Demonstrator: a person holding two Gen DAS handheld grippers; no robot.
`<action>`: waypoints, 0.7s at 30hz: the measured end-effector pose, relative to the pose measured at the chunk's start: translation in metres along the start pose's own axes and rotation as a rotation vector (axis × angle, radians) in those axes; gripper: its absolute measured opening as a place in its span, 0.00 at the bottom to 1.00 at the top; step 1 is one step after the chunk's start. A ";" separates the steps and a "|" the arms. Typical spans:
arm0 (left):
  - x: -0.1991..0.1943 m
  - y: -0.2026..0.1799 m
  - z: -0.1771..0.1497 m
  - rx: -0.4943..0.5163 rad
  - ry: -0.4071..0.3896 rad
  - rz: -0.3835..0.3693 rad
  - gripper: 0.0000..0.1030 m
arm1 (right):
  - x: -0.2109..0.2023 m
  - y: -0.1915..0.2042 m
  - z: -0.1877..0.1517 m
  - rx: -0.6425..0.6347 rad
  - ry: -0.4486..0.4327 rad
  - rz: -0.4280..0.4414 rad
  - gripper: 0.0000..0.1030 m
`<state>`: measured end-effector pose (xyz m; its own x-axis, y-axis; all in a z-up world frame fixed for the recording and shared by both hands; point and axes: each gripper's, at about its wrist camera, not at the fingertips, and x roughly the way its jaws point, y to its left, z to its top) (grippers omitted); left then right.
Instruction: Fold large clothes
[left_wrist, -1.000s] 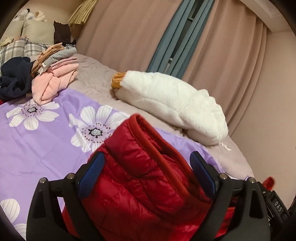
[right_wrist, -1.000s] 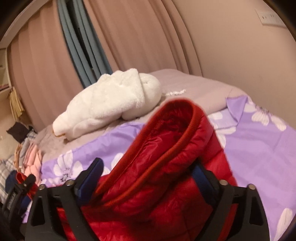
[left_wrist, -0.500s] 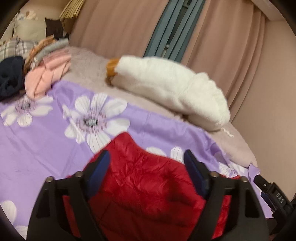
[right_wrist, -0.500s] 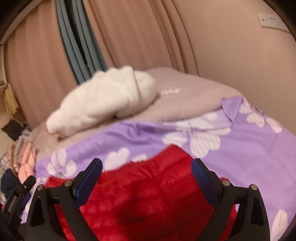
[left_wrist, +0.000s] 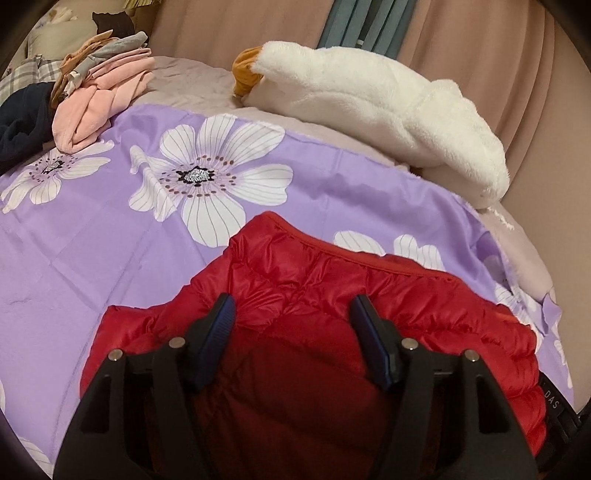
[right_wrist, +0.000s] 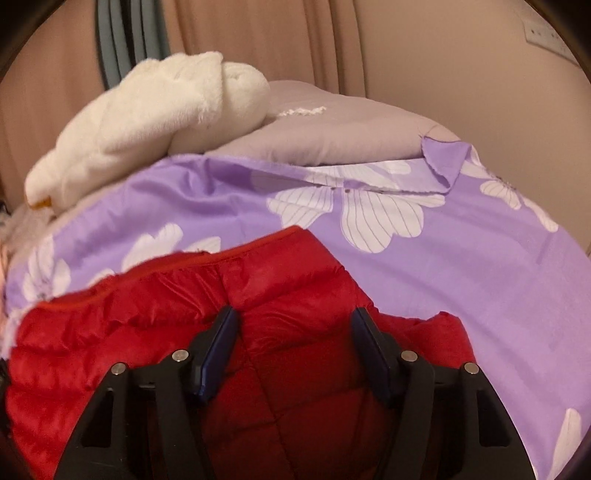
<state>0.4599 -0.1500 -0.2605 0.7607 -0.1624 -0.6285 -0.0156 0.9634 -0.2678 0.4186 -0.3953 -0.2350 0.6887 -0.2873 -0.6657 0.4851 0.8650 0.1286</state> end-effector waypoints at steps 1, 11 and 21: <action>0.001 0.001 -0.001 0.000 -0.001 -0.004 0.64 | 0.001 -0.001 -0.002 0.003 -0.006 0.000 0.63; 0.010 -0.002 -0.007 0.011 -0.001 0.014 0.65 | 0.008 0.001 -0.005 0.002 -0.005 -0.006 0.63; 0.015 -0.002 -0.008 0.006 0.004 0.015 0.66 | 0.011 0.001 -0.007 -0.001 -0.004 -0.011 0.64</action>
<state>0.4660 -0.1563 -0.2748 0.7575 -0.1492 -0.6355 -0.0226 0.9669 -0.2541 0.4229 -0.3943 -0.2470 0.6858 -0.2982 -0.6639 0.4917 0.8624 0.1205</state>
